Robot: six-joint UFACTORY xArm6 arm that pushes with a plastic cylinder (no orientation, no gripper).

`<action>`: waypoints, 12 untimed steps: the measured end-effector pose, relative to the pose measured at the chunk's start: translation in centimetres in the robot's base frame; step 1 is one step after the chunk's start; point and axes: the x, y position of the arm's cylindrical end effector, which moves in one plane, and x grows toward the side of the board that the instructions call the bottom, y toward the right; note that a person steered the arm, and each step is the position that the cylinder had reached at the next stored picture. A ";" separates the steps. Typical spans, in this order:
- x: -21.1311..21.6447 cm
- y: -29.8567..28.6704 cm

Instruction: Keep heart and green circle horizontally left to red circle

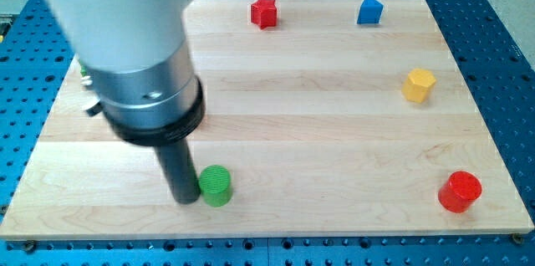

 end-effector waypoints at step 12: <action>-0.9 -16.6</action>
